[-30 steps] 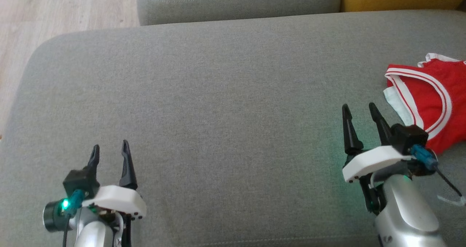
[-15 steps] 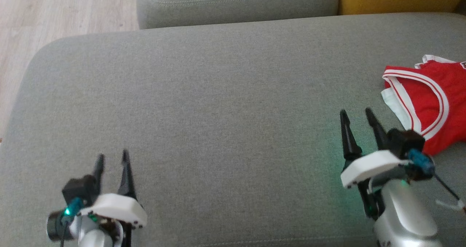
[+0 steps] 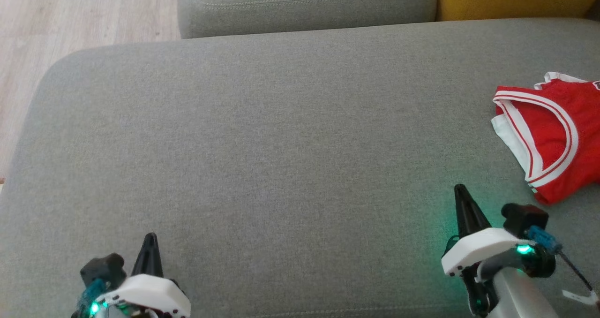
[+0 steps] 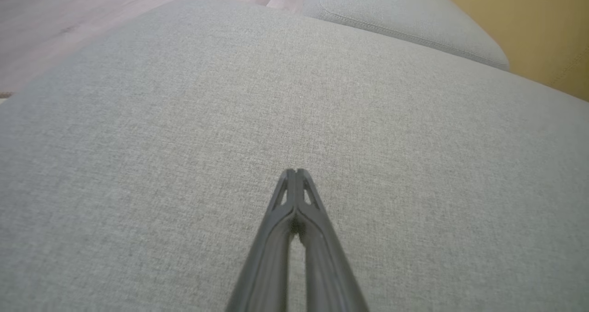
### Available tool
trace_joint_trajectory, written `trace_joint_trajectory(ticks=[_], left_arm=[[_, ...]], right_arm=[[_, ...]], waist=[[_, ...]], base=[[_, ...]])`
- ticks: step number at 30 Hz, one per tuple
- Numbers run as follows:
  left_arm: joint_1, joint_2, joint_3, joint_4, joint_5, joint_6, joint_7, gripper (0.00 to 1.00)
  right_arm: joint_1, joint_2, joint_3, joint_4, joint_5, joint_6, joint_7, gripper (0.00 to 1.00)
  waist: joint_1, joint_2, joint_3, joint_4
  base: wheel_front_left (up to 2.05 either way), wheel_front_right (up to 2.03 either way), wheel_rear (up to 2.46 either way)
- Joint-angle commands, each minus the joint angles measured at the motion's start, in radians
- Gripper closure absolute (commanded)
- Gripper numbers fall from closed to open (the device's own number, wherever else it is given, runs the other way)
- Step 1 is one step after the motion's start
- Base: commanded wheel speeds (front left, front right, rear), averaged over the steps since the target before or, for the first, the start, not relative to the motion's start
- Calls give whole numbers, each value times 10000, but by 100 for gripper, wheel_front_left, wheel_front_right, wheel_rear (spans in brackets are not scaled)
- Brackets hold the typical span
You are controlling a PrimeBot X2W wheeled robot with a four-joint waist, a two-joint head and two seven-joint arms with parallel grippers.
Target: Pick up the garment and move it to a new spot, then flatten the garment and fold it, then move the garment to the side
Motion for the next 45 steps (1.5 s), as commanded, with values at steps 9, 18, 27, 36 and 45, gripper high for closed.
trace_joint_trajectory(ticks=[9,18,27,36,45], left_arm=[[-476,70,236,-511,-1269,-208,274,100],[-534,80,353,-643,-2298,-347,529,100],[-595,90,473,-770,-3325,-485,787,100],[-657,100,593,-897,-4349,-623,1045,100],[-719,110,714,-1024,-5376,-761,1304,100]], right_arm=[[-310,-37,-192,-726,1326,6,284,100],[-188,-36,-311,-1045,2377,8,538,100],[-69,-35,-434,-1359,3426,11,797,100],[49,-34,-557,-1672,4472,14,1054,100],[167,-34,-681,-1985,5522,16,1313,100]], waist=[[0,0,-40,30],[0,0,-76,56],[0,0,-112,83],[0,0,-148,110],[0,0,-184,137]], base=[[0,0,0],[0,0,0],[0,0,0],[0,0,0],[0,0,0]])
